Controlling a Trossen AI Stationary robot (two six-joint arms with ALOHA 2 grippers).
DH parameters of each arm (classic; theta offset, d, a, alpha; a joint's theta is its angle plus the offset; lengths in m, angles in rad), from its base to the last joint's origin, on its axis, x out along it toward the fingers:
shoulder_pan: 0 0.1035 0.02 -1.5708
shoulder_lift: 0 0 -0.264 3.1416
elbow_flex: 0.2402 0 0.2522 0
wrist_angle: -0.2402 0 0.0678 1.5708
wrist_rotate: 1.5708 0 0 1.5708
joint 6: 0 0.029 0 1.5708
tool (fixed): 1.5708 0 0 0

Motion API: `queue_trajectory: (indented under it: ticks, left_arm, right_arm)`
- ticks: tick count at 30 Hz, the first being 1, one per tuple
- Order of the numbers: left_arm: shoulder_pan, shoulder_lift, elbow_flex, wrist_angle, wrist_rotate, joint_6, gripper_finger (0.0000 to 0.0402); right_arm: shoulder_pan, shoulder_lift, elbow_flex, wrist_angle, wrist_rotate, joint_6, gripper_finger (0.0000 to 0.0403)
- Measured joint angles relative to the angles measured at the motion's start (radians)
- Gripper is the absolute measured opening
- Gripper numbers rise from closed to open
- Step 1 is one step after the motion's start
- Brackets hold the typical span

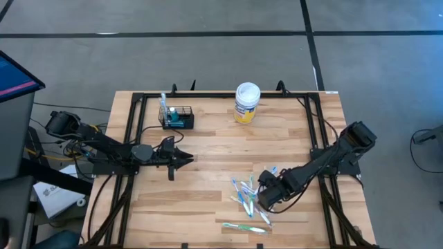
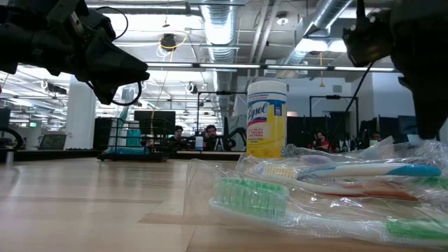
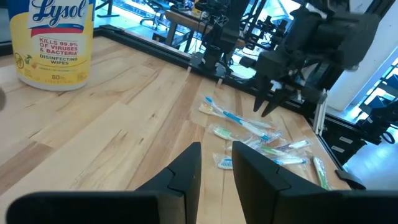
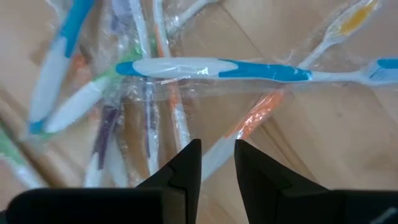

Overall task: Pick & Place toothbrushing station
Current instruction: Put the right orange toothbrush into the mesh organizer

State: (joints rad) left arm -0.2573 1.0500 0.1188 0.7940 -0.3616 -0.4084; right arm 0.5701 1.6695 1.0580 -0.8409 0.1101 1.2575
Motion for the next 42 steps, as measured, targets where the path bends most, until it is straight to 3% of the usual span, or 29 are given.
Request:
queue_trajectory:
  ticks: [8, 16, 19, 23, 29, 33, 42]
  left_arm:
    - [0.000, 0.000, -0.001, 0.008, 0.000, 0.006, 0.0085]
    - [0.001, 0.000, -0.001, 0.017, -0.001, 0.008, 0.0085]
    - [0.001, 0.000, -0.001, 0.017, -0.001, 0.009, 0.0085]
    - [0.001, 0.000, -0.001, 0.017, -0.001, 0.010, 0.0085]
    - [0.001, 0.000, -0.001, 0.018, -0.001, 0.010, 0.0085]
    - [0.001, 0.000, -0.001, 0.018, -0.001, 0.011, 0.0085]
    - [0.001, 0.000, -0.001, 0.026, -0.001, 0.011, 0.0085]
  right_arm:
    - [-0.010, 0.116, 0.001, 0.004, -0.033, 0.008, 0.0088]
    - [0.000, 0.117, 0.000, -0.008, -0.027, 0.029, 0.0086]
    - [-0.001, 0.119, 0.000, 0.006, -0.027, 0.026, 0.0068]
    - [-0.011, 0.117, 0.000, 0.010, -0.027, 0.014, 0.0016]
    - [-0.026, 0.116, 0.002, 0.006, -0.024, -0.036, 0.0007]
    - [-0.037, 0.091, 0.030, 0.002, 0.013, -0.086, 0.0000]
    - [-0.019, -0.062, 0.082, -0.038, 0.230, -0.132, 0.0000]
